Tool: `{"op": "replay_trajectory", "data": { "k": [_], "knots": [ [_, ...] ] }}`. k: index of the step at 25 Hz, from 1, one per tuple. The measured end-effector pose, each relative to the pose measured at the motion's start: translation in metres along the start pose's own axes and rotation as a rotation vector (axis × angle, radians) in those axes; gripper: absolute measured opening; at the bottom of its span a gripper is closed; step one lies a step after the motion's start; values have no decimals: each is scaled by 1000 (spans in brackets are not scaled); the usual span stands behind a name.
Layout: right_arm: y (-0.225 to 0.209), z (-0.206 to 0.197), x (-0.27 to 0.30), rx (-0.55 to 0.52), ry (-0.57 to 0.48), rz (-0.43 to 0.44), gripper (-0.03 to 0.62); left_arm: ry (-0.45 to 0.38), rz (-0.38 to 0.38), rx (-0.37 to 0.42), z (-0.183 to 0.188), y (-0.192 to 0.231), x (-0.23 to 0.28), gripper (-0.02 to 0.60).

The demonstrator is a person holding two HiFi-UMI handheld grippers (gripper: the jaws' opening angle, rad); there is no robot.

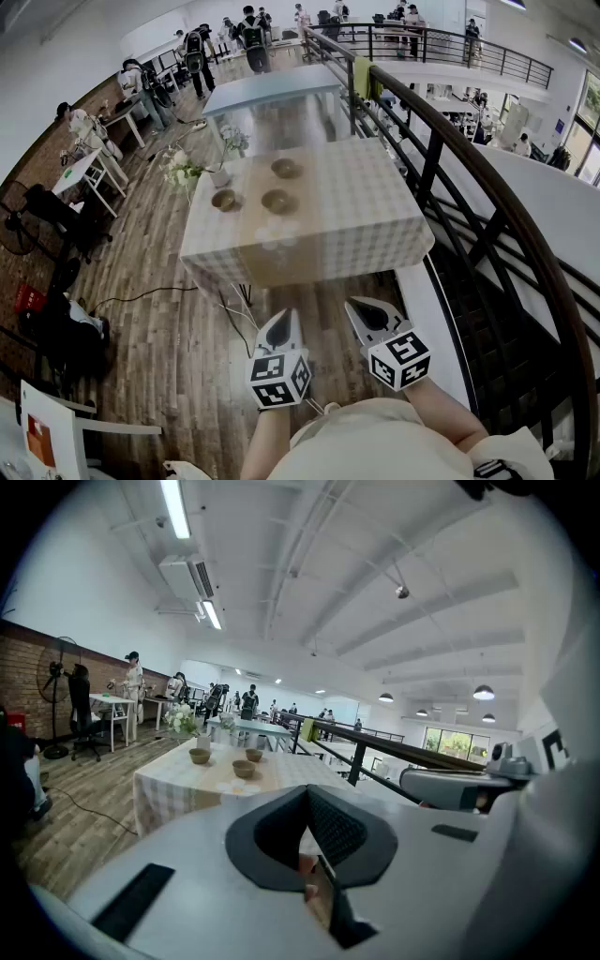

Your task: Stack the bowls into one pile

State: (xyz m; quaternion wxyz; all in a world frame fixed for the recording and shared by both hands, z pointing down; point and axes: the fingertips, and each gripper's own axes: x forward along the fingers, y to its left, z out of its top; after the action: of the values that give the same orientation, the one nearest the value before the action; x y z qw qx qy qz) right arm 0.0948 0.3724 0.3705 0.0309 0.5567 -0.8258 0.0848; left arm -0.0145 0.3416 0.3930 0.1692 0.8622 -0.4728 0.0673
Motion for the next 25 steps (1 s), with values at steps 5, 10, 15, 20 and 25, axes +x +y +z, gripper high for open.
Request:
{"op": "replay_trajectory", "data": {
  "k": [5, 10, 15, 20, 25],
  "knots": [
    [7, 1, 5, -9, 0, -5, -2, -1, -2, -5, 5, 8, -4, 3],
    [12, -3, 8, -7, 2, -10, -2, -1, -11, -11, 4, 13, -6, 3],
    [18, -4, 11, -15, 0, -11, -2, 1, -15, 1, 2, 19, -6, 3],
    [22, -1, 14, -3, -16, -16, 0, -1, -13, 8, 3, 25, -8, 3],
    [27, -1, 19, 15, -16, -22, 0, 0, -13, 15, 4, 34, -10, 3]
  ]
}}
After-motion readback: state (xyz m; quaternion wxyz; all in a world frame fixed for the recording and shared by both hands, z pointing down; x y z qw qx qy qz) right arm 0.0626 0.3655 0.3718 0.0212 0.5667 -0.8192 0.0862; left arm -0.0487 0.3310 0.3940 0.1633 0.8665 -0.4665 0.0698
